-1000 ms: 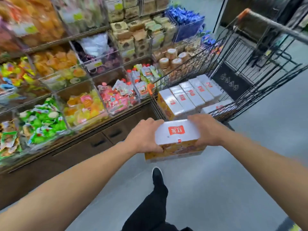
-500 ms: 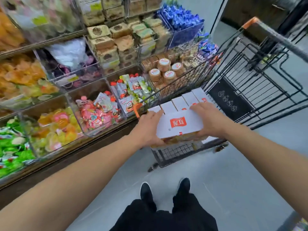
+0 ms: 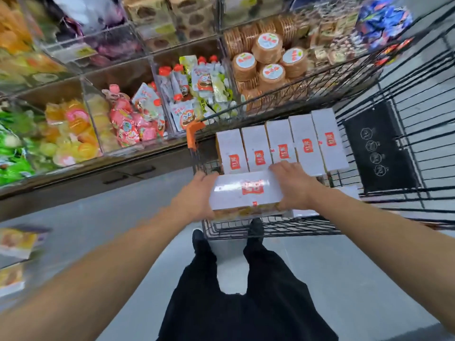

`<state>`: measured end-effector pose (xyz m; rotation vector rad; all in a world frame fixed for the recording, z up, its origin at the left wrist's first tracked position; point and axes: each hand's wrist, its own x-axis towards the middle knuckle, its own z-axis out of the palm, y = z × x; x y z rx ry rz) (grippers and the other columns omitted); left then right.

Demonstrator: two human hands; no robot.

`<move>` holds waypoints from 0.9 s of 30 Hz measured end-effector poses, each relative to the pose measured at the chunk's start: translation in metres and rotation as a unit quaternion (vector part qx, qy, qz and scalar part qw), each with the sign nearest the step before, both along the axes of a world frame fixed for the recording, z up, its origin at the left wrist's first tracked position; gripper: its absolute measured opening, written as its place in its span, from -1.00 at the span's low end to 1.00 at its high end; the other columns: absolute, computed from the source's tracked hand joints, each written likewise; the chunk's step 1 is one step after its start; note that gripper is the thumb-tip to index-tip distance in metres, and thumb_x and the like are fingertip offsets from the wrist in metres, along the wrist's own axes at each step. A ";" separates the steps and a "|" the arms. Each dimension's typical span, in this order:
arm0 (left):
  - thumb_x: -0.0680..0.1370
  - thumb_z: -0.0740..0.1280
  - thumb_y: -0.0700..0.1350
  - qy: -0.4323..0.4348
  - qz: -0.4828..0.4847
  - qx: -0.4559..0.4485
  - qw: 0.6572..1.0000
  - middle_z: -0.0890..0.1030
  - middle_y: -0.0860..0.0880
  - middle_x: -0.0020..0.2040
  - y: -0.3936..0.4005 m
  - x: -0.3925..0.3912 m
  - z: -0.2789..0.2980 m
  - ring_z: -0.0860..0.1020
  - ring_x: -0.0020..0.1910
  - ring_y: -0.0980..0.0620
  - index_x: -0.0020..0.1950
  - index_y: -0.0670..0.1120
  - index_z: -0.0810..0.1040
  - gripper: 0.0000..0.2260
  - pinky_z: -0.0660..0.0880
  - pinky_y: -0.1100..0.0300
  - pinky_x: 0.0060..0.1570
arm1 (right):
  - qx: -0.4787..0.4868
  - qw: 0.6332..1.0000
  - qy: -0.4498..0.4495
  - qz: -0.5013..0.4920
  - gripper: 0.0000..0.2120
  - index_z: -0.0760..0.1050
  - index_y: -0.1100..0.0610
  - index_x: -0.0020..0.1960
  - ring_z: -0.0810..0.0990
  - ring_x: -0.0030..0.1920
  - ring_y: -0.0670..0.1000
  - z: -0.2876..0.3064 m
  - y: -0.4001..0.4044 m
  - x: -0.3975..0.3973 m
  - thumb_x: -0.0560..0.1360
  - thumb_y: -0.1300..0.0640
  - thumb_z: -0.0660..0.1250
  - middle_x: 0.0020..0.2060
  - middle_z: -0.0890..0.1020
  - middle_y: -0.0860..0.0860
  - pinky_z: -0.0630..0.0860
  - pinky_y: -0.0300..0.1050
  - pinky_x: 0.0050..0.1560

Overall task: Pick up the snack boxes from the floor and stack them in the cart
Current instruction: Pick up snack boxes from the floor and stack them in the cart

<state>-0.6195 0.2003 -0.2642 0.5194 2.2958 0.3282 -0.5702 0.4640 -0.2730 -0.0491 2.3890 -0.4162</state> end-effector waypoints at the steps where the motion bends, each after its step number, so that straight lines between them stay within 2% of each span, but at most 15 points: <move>1: 0.29 0.55 0.05 -0.004 0.003 -0.012 1.000 0.34 -0.10 0.22 0.003 0.003 -0.004 0.47 0.19 -0.12 0.47 -0.04 0.20 -0.15 0.48 0.00 0.19 | -0.003 1.000 -0.008 0.010 0.04 0.07 0.12 0.51 0.22 0.39 0.16 -0.010 0.000 0.000 0.24 -0.16 0.57 0.41 0.26 0.09 0.26 0.12 0.43; 5: 0.32 0.51 0.00 -0.006 -0.013 -0.089 0.996 0.30 -0.12 0.27 0.017 0.012 -0.031 0.56 0.07 -0.20 0.49 0.02 0.07 -0.12 0.57 -0.07 0.04 | -0.010 0.999 -0.009 0.031 0.01 0.12 0.11 0.45 0.29 0.29 0.14 -0.041 0.009 0.009 0.23 -0.31 0.52 0.32 0.31 0.08 0.32 0.12 0.34; 10: 0.33 0.52 -0.06 -0.004 -0.027 -0.125 0.992 0.32 -0.11 0.23 0.036 0.032 -0.067 0.56 -0.03 -0.16 0.44 0.07 0.09 -0.18 0.56 -0.03 -0.16 | -0.001 0.998 -0.034 0.057 -0.05 0.12 0.12 0.46 0.28 0.31 0.15 -0.075 0.028 0.026 0.28 -0.16 0.55 0.33 0.29 0.08 0.32 0.07 0.35; 13: 0.33 0.52 -0.17 -0.011 -0.024 -0.127 0.992 0.31 -0.10 0.20 0.041 0.042 -0.089 0.51 -0.12 -0.11 0.45 0.05 0.07 -0.15 0.51 -0.01 -0.23 | 0.000 0.998 -0.033 0.057 -0.06 0.12 0.15 0.48 0.24 0.36 0.16 -0.092 0.031 0.036 0.31 -0.14 0.53 0.38 0.28 0.09 0.30 0.06 0.38; 17: 0.32 0.49 -0.29 -0.030 0.016 -0.114 0.993 0.27 -0.12 0.25 0.041 0.046 -0.116 0.51 -0.21 -0.07 0.43 0.06 0.06 -0.14 0.52 0.03 -0.32 | 0.018 0.996 -0.004 0.083 -0.11 0.17 0.17 0.47 0.30 0.33 0.20 -0.112 0.031 0.039 0.31 -0.12 0.49 0.36 0.33 0.13 0.34 0.06 0.34; 19: 0.32 0.50 -0.27 -0.053 0.038 -0.103 0.993 0.22 -0.12 0.32 0.041 0.048 -0.129 0.54 -0.16 -0.09 0.45 0.05 0.07 -0.14 0.55 0.02 -0.26 | 0.033 0.994 -0.010 0.107 -0.12 0.15 0.16 0.48 0.32 0.34 0.19 -0.123 0.032 0.040 0.33 -0.13 0.47 0.37 0.32 0.12 0.34 0.05 0.34; 22: 0.34 0.48 -0.13 -0.113 0.036 -0.052 0.992 0.12 -0.05 0.45 0.042 0.061 -0.142 0.55 0.08 -0.12 0.51 0.04 0.08 -0.15 0.58 -0.04 0.01 | 0.056 0.984 -0.071 0.153 -0.06 0.08 0.13 0.54 0.28 0.42 0.19 -0.138 0.035 0.046 0.35 -0.18 0.46 0.47 0.25 0.10 0.29 0.09 0.42; 24: 0.39 0.45 -0.07 -0.148 0.046 -0.022 0.988 0.02 -0.01 0.52 0.043 0.065 -0.146 0.47 0.24 -0.13 0.55 0.02 0.05 -0.17 0.51 -0.03 0.17 | 0.055 0.981 -0.101 0.154 -0.10 0.03 0.13 0.56 0.24 0.46 0.18 -0.143 0.036 0.047 0.40 -0.11 0.41 0.51 0.20 0.10 0.25 0.11 0.45; 27: 0.44 0.40 -0.06 -0.177 0.079 -0.024 0.981 -0.03 -0.02 0.57 0.046 0.060 -0.147 0.32 0.42 -0.13 0.58 -0.01 0.05 -0.20 0.39 -0.02 0.35 | 0.046 0.984 -0.115 0.129 -0.21 0.08 0.11 0.55 0.28 0.44 0.17 -0.142 0.035 0.041 0.43 -0.01 0.34 0.50 0.25 0.08 0.27 0.08 0.44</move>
